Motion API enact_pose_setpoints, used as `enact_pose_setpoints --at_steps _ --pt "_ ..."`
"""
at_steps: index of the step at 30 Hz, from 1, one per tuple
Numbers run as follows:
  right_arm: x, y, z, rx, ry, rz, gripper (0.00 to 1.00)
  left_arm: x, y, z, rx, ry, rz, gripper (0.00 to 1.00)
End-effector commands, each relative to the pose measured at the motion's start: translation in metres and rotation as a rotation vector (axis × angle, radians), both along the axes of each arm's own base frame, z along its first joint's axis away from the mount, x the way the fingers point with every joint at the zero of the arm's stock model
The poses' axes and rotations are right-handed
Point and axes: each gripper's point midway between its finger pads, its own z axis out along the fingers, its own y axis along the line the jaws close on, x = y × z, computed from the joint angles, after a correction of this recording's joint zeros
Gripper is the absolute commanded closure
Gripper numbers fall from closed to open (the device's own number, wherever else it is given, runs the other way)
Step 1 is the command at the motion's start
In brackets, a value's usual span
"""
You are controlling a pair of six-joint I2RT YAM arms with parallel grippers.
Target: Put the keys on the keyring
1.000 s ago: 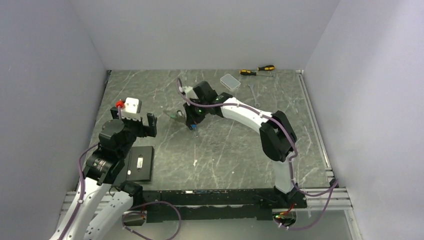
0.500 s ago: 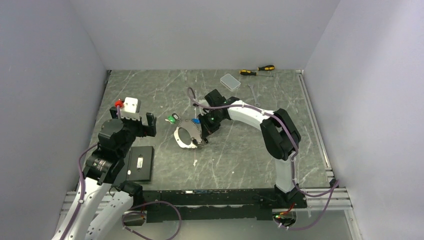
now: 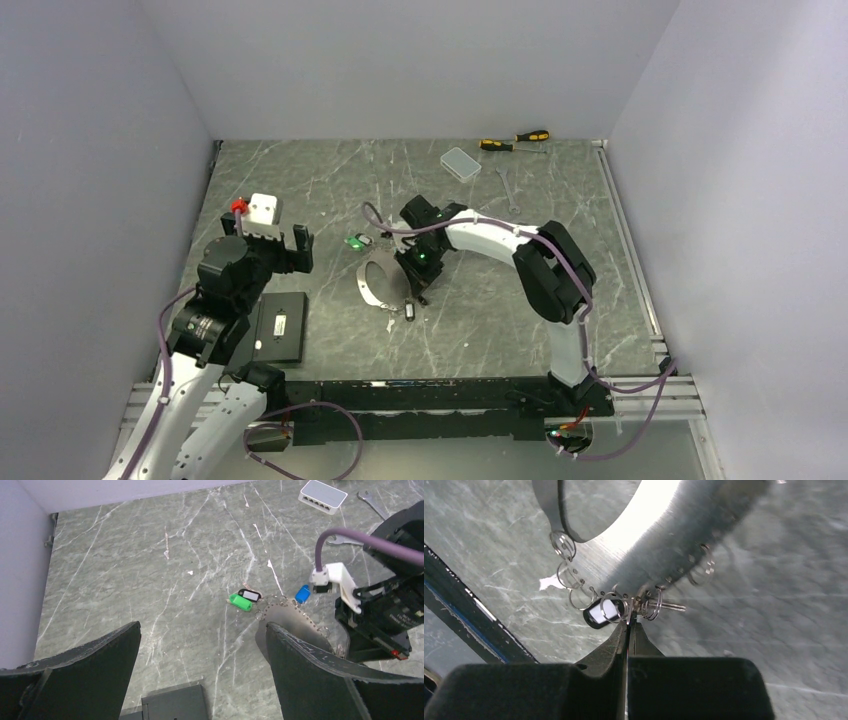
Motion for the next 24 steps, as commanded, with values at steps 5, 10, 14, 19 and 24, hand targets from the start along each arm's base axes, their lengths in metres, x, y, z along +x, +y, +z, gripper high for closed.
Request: enact_pose_setpoints --at_steps 5,10,14,19,24 --pt "-0.030 0.073 0.039 0.190 -0.111 0.191 1.00 -0.002 0.004 0.014 -0.035 -0.044 0.019 0.01" --pt "0.003 0.059 0.053 0.237 -0.224 0.067 1.00 -0.001 0.005 0.013 -0.030 -0.044 0.021 0.01" --pt "-0.012 0.017 0.003 0.026 -0.072 0.070 1.00 -0.001 0.002 0.013 -0.031 -0.039 0.009 0.01" --pt "-0.035 -0.002 -0.020 -0.056 0.009 0.109 0.99 -0.001 0.002 0.014 -0.035 -0.043 0.008 0.00" --pt "-0.033 -0.012 -0.023 -0.121 -0.008 0.126 0.95 0.000 0.002 0.012 -0.030 -0.033 0.008 0.01"
